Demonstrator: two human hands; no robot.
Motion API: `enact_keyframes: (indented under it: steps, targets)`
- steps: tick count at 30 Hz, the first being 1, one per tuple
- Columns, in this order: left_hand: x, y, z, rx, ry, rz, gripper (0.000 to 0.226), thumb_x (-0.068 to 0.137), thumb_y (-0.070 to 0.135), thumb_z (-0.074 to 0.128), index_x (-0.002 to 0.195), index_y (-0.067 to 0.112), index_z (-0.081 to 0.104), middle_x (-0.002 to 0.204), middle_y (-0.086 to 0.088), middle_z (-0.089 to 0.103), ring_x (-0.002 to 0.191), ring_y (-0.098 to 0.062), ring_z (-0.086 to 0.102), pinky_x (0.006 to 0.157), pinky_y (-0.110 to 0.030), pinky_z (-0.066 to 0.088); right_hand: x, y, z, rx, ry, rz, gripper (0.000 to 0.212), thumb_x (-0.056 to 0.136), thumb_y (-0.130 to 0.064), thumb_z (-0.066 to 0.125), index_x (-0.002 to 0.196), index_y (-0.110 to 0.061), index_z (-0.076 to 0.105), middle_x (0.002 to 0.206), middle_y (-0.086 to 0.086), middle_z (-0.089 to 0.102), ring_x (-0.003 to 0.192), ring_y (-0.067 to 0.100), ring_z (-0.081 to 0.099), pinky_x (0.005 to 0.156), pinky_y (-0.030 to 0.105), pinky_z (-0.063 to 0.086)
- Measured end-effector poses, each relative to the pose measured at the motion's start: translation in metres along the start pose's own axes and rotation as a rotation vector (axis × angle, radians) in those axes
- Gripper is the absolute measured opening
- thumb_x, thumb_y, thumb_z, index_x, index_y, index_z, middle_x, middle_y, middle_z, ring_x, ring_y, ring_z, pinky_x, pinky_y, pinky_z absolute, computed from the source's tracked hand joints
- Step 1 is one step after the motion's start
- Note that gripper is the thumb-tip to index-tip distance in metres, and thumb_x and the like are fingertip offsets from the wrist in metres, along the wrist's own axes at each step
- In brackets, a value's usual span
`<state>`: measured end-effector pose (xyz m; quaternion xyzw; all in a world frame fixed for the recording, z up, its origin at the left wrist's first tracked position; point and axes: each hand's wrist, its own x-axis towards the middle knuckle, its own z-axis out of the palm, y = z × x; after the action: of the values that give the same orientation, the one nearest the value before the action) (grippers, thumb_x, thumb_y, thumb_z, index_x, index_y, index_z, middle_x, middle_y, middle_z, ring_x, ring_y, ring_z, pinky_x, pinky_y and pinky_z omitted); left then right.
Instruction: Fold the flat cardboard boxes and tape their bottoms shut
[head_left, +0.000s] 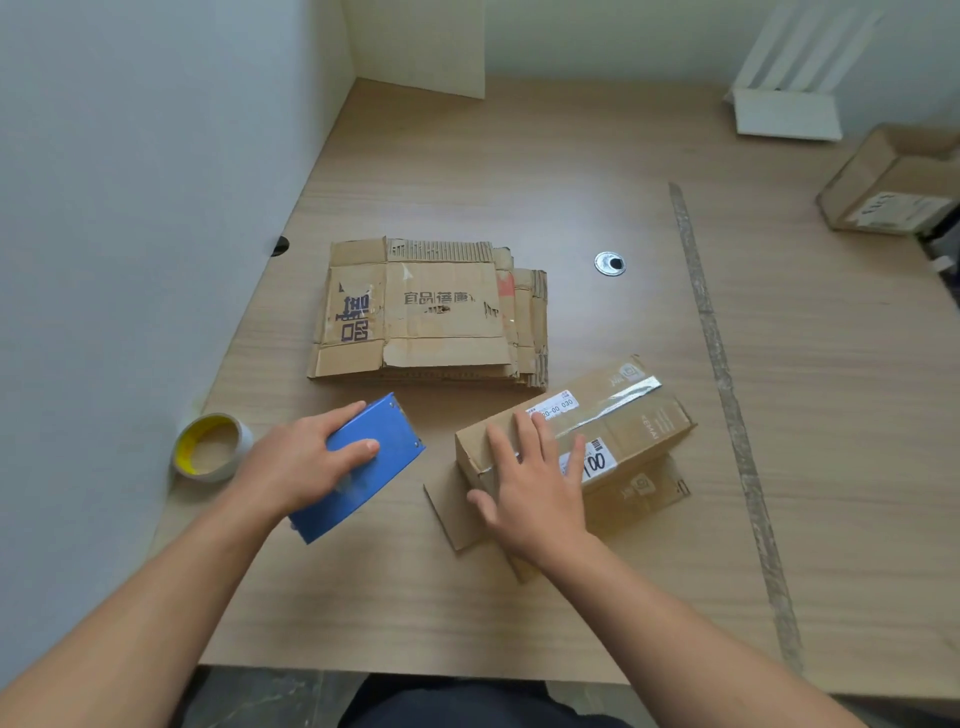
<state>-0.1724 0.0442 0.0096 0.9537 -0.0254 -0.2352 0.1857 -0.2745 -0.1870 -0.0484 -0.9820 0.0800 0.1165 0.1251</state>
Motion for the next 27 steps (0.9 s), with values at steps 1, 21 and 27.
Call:
enact_keyframes:
  steps: [1,21,27]
  targets:
    - [0.0,0.002,0.001,-0.009,0.004,0.002,0.054,0.091,0.056,0.056,0.143,0.053,0.04,0.134,0.007,0.06,0.099,-0.016,0.051,0.079,-0.032,0.041,-0.003,0.006,0.0,0.007,-0.004,-0.006,0.077,0.092,-0.065,0.044,0.153,-0.035,0.01,0.165,0.001,-0.007,0.151,0.021,-0.019,0.114,0.06,-0.015]
    - [0.001,0.036,0.014,0.056,0.021,0.067,0.058,0.089,0.064,0.053,0.143,0.058,0.034,0.125,0.007,0.063,0.104,-0.019,0.056,0.086,-0.036,0.05,-0.009,0.033,0.013,-0.068,0.134,-0.015,0.054,0.064,-0.027,0.083,0.104,-0.024,0.046,0.148,0.008,0.048,0.14,0.033,0.043,0.097,0.077,0.031]
    - [0.002,0.058,0.018,0.045,-0.006,0.116,0.059,0.088,0.064,0.055,0.142,0.06,0.032,0.121,0.008,0.064,0.105,-0.019,0.055,0.085,-0.034,0.047,-0.017,0.085,-0.006,-0.021,0.04,-0.164,0.052,0.1,-0.029,0.05,0.147,-0.037,0.028,0.166,-0.013,-0.007,0.151,0.025,-0.02,0.116,0.058,-0.015]
